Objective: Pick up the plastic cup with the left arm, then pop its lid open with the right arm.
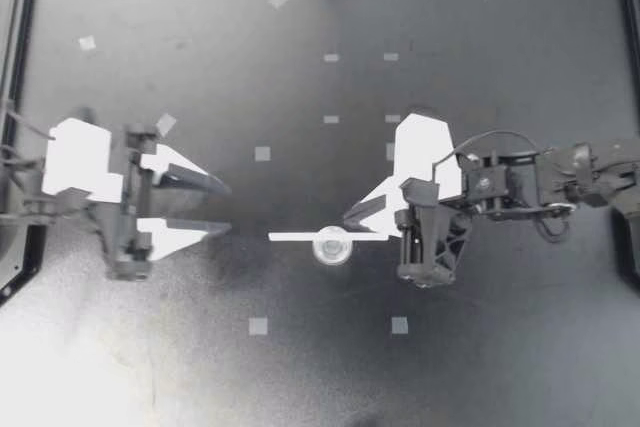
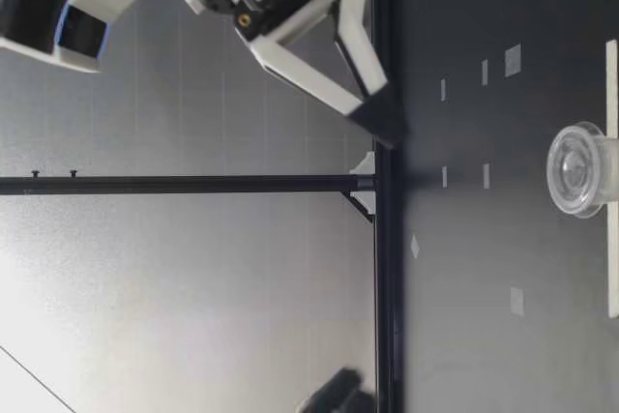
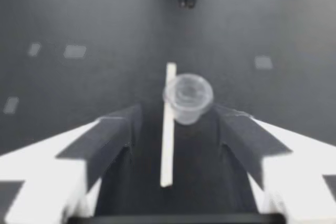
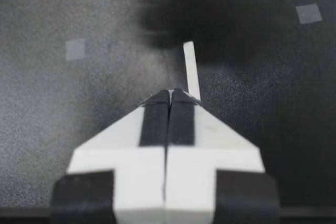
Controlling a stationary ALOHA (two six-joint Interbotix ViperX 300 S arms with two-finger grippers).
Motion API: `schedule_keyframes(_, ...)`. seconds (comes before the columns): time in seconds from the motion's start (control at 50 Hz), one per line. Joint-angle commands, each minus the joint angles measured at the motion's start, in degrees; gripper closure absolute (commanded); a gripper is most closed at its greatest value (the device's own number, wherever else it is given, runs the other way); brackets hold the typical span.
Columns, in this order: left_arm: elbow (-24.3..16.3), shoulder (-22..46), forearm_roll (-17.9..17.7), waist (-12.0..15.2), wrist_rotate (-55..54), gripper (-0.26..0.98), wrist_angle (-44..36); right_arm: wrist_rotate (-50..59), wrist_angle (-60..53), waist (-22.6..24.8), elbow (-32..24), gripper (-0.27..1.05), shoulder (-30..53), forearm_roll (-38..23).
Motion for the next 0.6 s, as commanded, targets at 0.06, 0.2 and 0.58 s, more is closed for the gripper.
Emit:
schedule_keyframes(0.06, -3.78, 6.06, 0.18, -0.62, 0.18, 0.13, -1.14, 1.32, -0.44, -0.09, -1.41, 0.93, 0.88, 0.09)
schedule_keyframes(0.2, -6.50, 12.57, 0.18, -1.67, 0.26, 0.13, -1.32, 2.90, -0.44, -0.09, -1.49, 0.93, 2.72, 0.09)
schedule_keyframes(0.58, -11.34, 22.24, 0.18, -1.93, 0.09, 0.13, -1.76, 4.31, -0.62, 1.76, -4.04, 0.93, 8.26, 0.09)
